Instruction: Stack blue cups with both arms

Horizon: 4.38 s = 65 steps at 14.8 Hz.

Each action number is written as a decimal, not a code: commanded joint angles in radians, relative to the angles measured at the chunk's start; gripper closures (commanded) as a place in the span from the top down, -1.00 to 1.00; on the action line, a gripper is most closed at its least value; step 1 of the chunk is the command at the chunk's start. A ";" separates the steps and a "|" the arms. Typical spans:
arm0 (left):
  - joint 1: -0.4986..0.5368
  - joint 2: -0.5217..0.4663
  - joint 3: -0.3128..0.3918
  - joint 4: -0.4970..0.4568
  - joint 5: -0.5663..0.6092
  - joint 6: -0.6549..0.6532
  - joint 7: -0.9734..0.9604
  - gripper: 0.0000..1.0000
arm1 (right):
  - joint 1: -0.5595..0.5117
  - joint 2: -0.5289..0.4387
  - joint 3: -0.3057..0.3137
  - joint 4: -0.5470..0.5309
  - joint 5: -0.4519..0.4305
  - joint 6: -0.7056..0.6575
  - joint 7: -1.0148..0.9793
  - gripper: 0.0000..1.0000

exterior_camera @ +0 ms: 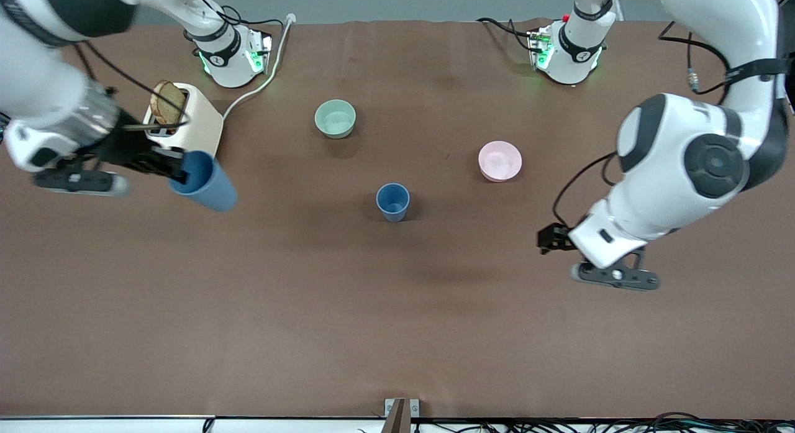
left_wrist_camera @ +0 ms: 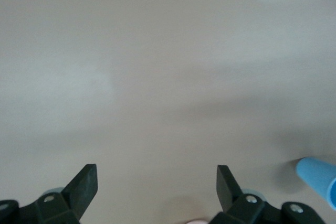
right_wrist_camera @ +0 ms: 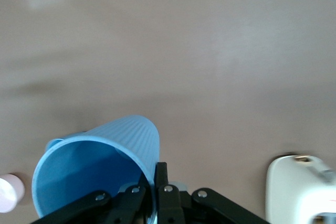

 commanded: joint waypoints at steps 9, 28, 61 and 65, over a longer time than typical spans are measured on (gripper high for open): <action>0.005 -0.209 0.285 -0.015 -0.050 -0.107 0.004 1.00 | 0.376 0.212 -0.013 -0.006 -0.007 0.239 0.227 -0.97; 0.027 -0.386 0.243 -0.158 -0.062 -0.184 0.050 1.00 | 0.464 0.325 -0.013 -0.172 -0.006 0.529 0.253 -0.93; 0.075 -0.404 0.189 -0.157 -0.052 -0.185 0.119 1.00 | -0.352 -0.110 -0.020 0.092 -0.167 -0.224 -0.408 1.00; 0.070 -0.419 0.186 -0.159 -0.050 -0.195 0.136 1.00 | -0.370 -0.110 -0.020 0.100 -0.168 -0.252 -0.459 1.00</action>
